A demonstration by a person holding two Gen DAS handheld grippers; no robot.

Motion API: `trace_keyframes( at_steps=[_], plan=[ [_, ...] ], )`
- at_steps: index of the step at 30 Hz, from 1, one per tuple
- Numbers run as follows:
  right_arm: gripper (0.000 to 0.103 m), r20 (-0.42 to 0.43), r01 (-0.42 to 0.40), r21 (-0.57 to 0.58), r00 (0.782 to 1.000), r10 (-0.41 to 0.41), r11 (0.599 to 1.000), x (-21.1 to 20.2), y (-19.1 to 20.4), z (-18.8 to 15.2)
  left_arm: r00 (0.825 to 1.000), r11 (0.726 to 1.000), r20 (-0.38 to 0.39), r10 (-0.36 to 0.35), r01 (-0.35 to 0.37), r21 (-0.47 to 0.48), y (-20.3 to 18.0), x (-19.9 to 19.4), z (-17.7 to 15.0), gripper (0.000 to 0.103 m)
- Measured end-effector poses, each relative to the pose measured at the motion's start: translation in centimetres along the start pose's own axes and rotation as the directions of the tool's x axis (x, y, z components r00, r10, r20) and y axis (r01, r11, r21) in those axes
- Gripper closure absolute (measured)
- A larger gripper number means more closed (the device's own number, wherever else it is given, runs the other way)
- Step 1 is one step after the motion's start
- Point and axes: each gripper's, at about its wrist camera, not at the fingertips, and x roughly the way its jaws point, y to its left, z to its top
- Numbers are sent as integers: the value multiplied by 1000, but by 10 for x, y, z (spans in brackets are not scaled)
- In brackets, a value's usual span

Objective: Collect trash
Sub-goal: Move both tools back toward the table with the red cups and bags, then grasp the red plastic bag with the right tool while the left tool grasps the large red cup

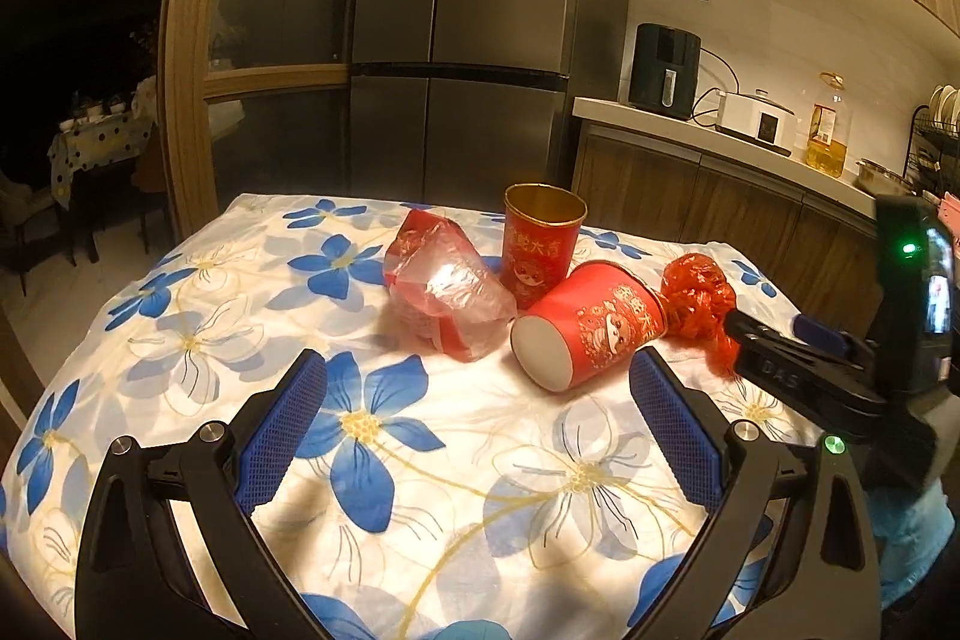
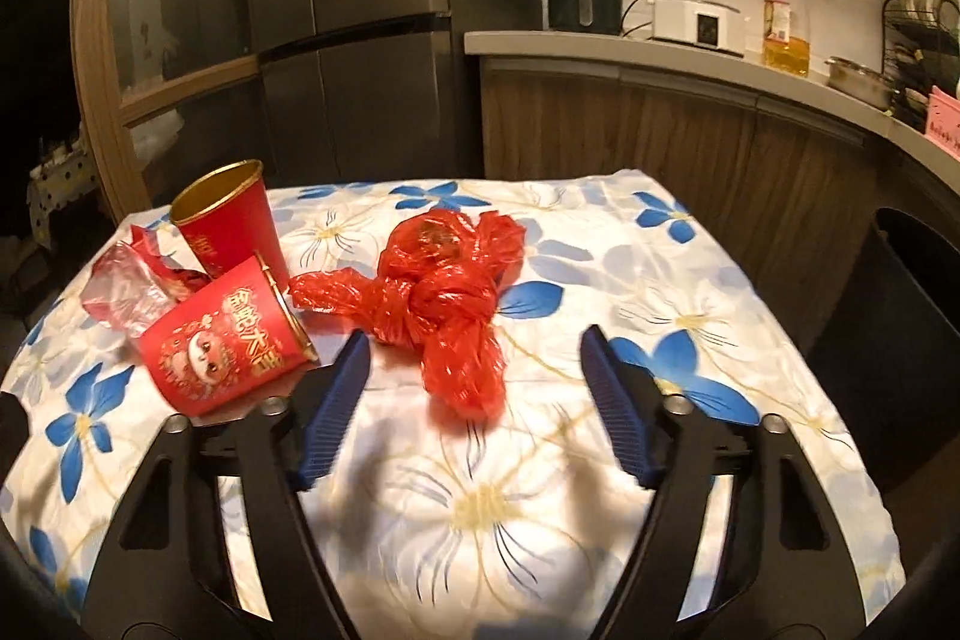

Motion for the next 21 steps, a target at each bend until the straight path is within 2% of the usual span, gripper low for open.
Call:
trace_keyframes(
  at_steps=[2,3,5,8,11,19,21],
  plan=[
    [56,-21,-6,-2,1000,6,1000,8,0,1,1000,1000,7,12,-12,-5,3,2,4,7],
    [61,-32,-8,-4,999,8,1000,11,0,1,1000,1000,10,19,-19,-9,5,4,6,7],
    [82,-45,-20,-8,999,20,1000,15,1,-1,1000,999,12,29,-28,-25,11,9,11,7],
    [91,-36,-38,-11,999,37,999,12,1,-4,999,998,4,37,-37,-48,16,17,16,7],
    [94,-15,-40,-15,999,39,999,4,0,-5,999,998,-6,33,-34,-60,18,24,18,7],
    [95,52,-3,23,999,2,1000,-33,-22,-14,999,995,-32,36,-39,-90,24,36,22,7],
    [95,59,-4,35,998,2,999,-42,-28,-19,999,996,-35,18,-21,-89,20,37,22,7]
  ],
)
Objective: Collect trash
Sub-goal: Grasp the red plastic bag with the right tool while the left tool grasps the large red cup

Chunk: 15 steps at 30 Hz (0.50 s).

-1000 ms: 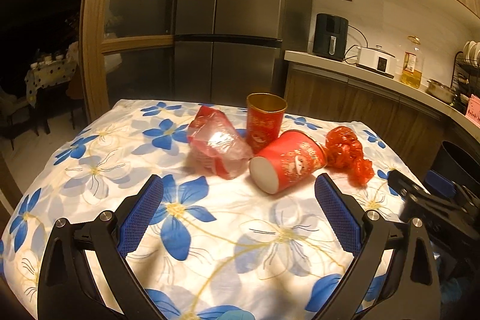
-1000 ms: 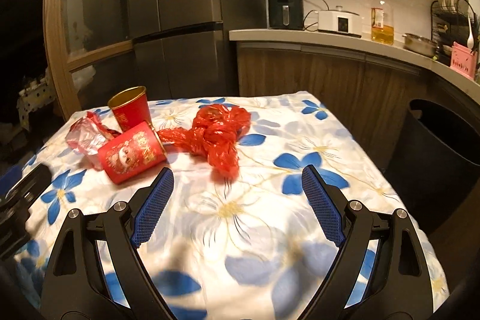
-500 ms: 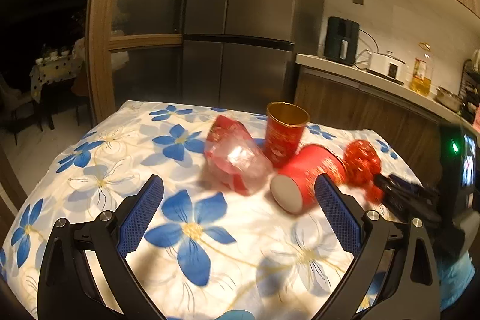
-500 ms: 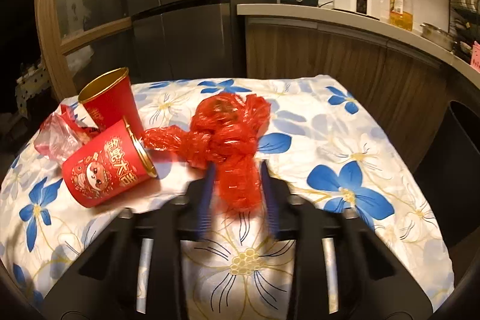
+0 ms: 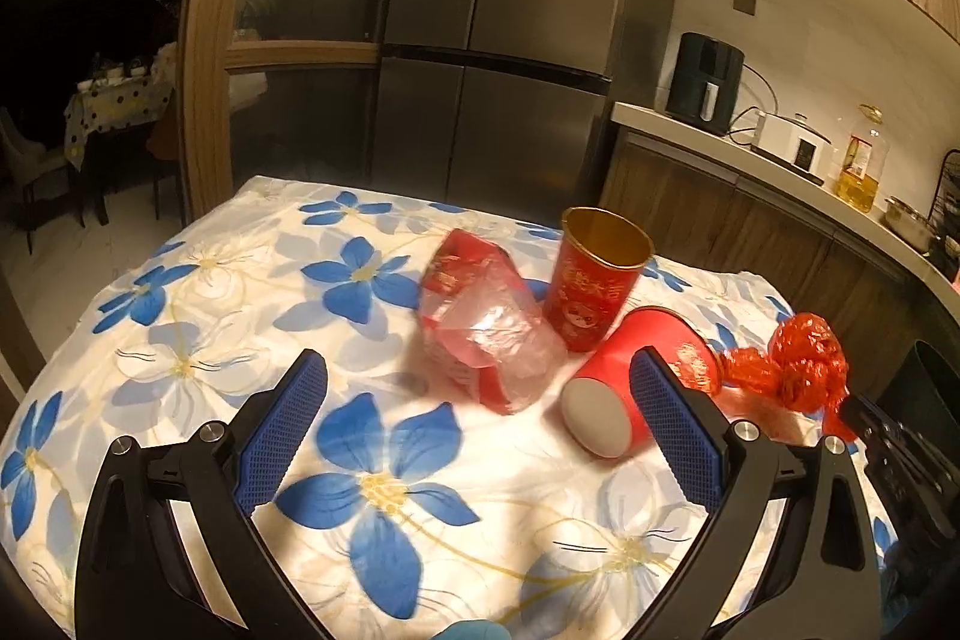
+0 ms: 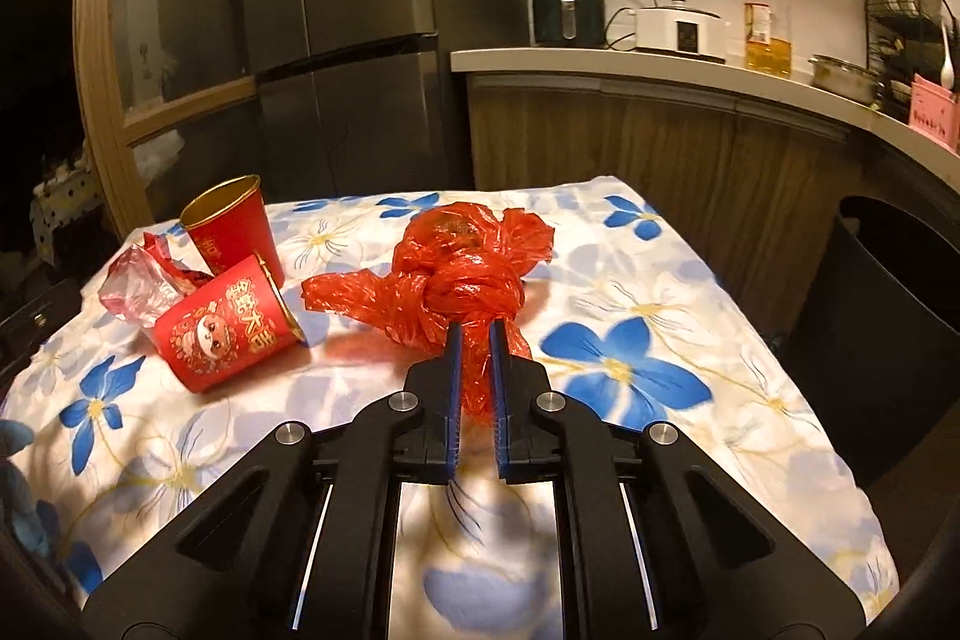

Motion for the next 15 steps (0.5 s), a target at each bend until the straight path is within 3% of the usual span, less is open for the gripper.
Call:
trace_keyframes(
  at_steps=[5,10,15],
  plan=[
    [95,2,2,17,1000,-2,1000,-15,-9,-9,996,995,-26,-83,85,52,-26,6,-6,7],
    [95,-1,1,26,1000,-1,1000,-22,-17,-12,985,972,-25,-170,172,158,-58,15,-3,7],
    [95,11,-5,32,1000,5,999,-29,-20,-9,975,955,-102,-199,217,203,-73,43,3,7]
  ],
)
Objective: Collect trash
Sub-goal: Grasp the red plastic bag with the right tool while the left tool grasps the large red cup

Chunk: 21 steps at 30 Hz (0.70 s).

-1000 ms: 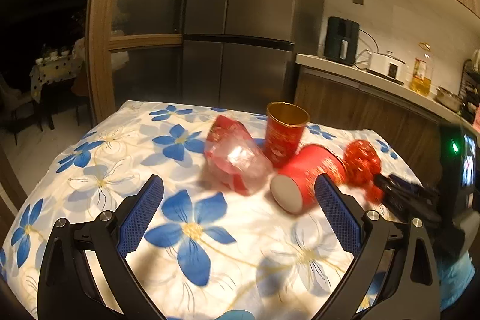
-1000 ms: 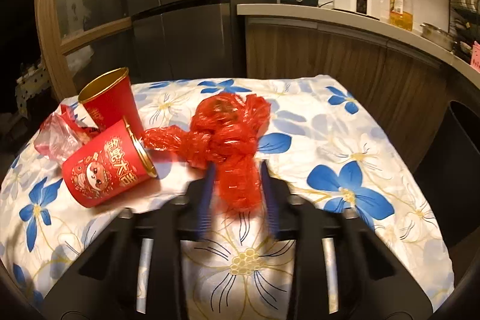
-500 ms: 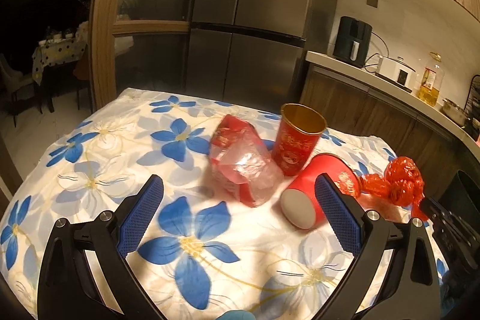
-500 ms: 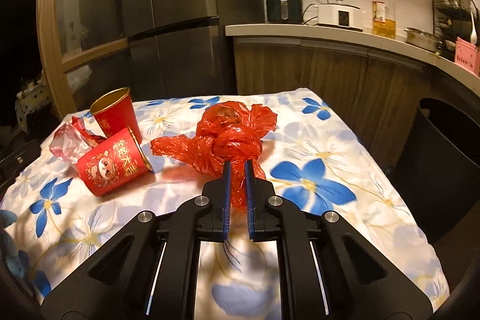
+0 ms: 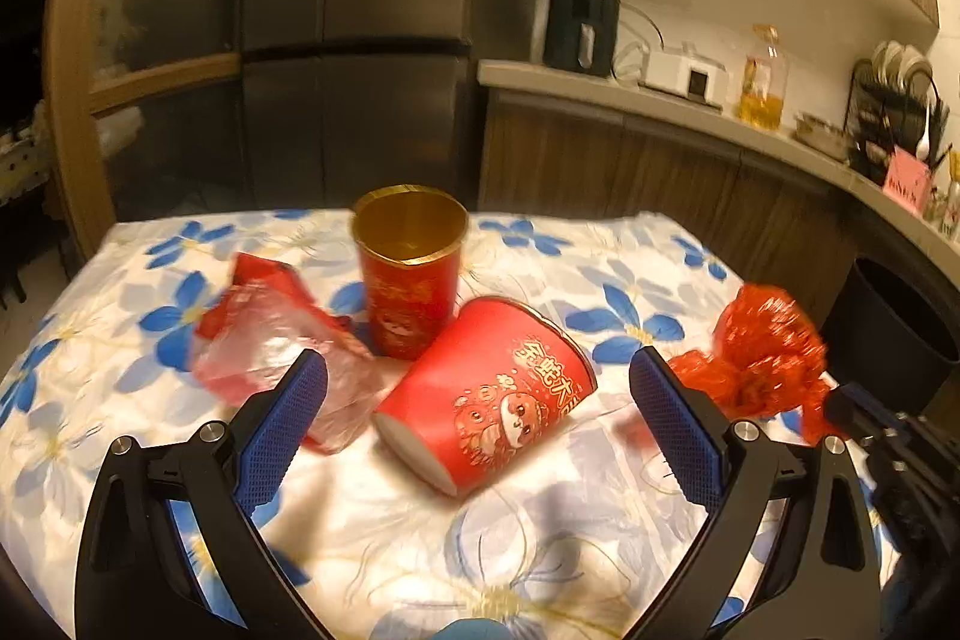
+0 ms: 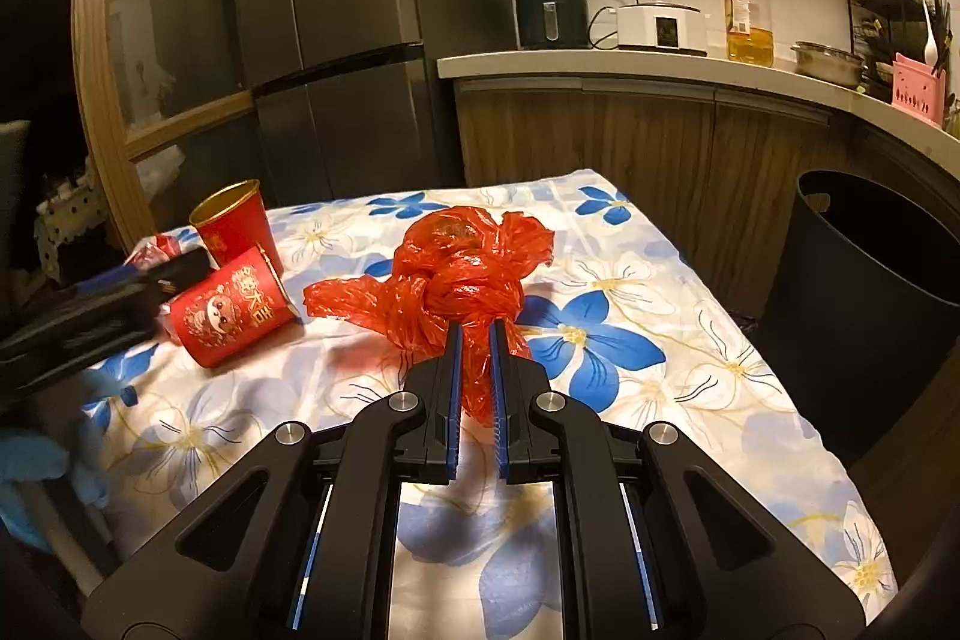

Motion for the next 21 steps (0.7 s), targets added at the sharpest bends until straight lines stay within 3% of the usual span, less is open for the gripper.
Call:
trace_keyframes(
  at_steps=[12,21],
  plan=[
    [95,6,-2,10,1000,2,1000,-3,-3,1,993,997,-114,-29,36,61,-8,31,-7,7],
    [95,5,-2,12,1000,2,1000,-3,-2,2,986,998,-159,-47,54,41,-4,36,-12,23]
  ],
)
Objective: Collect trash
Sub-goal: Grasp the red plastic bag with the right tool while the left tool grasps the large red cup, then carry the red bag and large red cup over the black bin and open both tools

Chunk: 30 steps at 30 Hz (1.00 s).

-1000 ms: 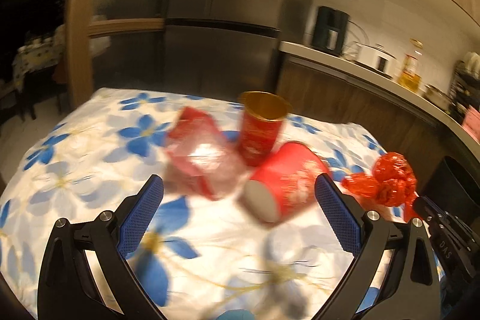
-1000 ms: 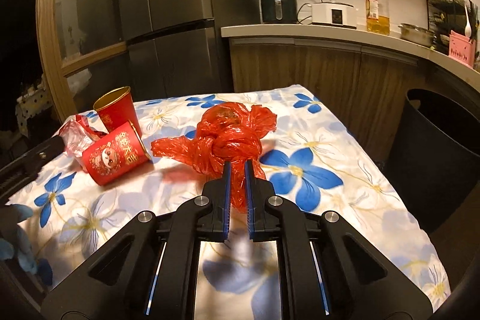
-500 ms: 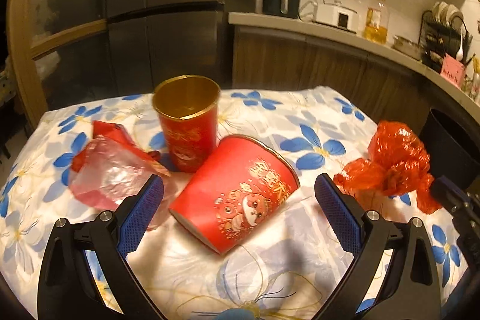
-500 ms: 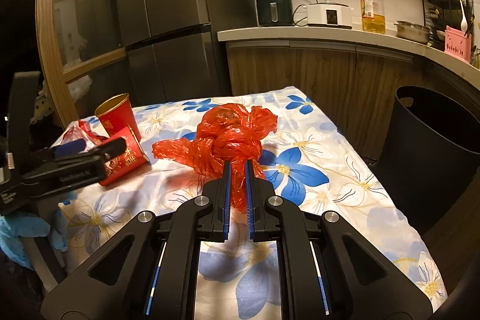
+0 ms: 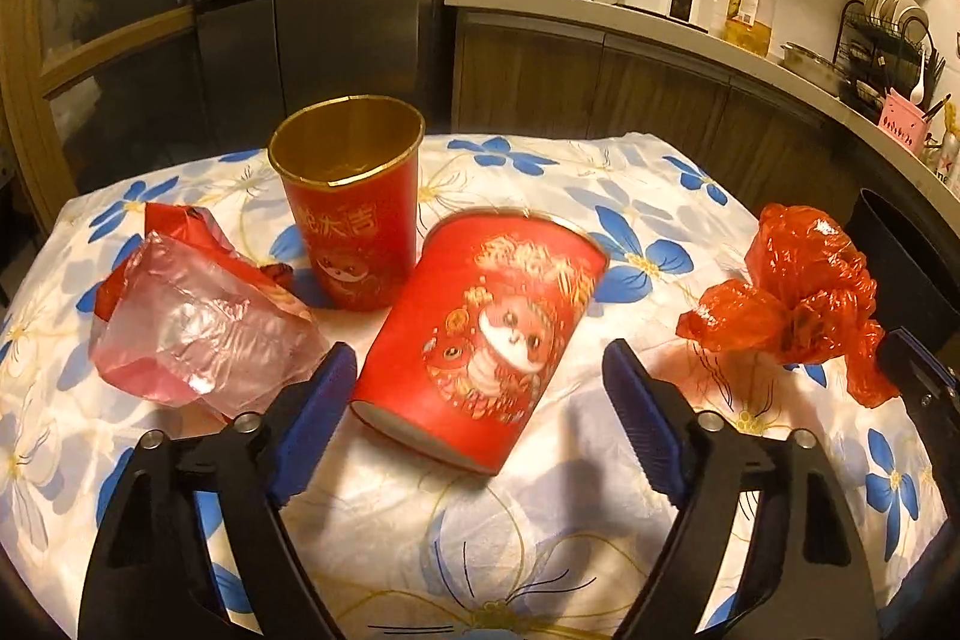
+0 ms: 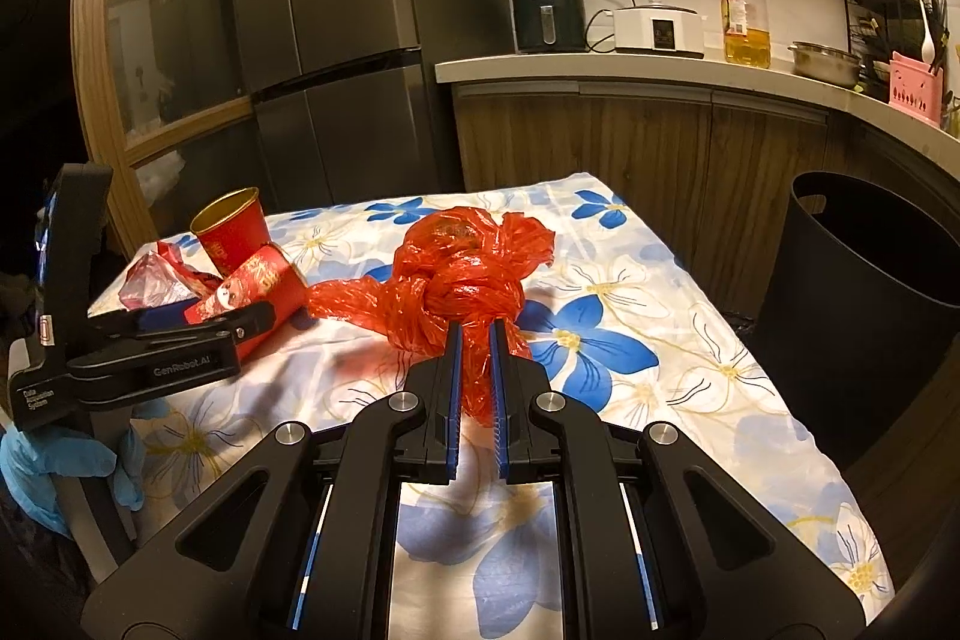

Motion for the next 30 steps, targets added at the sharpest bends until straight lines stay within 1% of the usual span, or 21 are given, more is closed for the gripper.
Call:
trace_keyframes(
  at_steps=[2,4,6,9,13,21,30],
  plan=[
    [95,0,0,-1,1000,0,1000,0,0,0,1000,1000,-6,1,-1,0,-1,1,-1,26],
    [95,1,1,0,1000,-1,1000,0,0,-1,1000,1000,-13,2,-2,1,-1,1,-1,32],
    [95,-1,0,1,1000,0,1000,-1,0,-1,1000,1000,-18,5,-5,4,-1,2,-2,34],
    [95,0,-1,2,1000,1,1000,-1,0,-1,1000,1000,-21,7,-7,8,-2,2,-3,42],
    [95,4,0,4,1000,0,1000,-3,-2,0,1000,1000,-23,10,-9,12,-4,0,-5,44],
    [95,6,1,9,1000,-1,1000,-6,-3,-1,1000,1000,-15,5,-5,14,-5,-2,-6,44],
    [95,26,3,17,1000,-4,1000,-15,-8,1,999,1000,34,4,-5,14,-14,-26,-11,44]
  ],
)
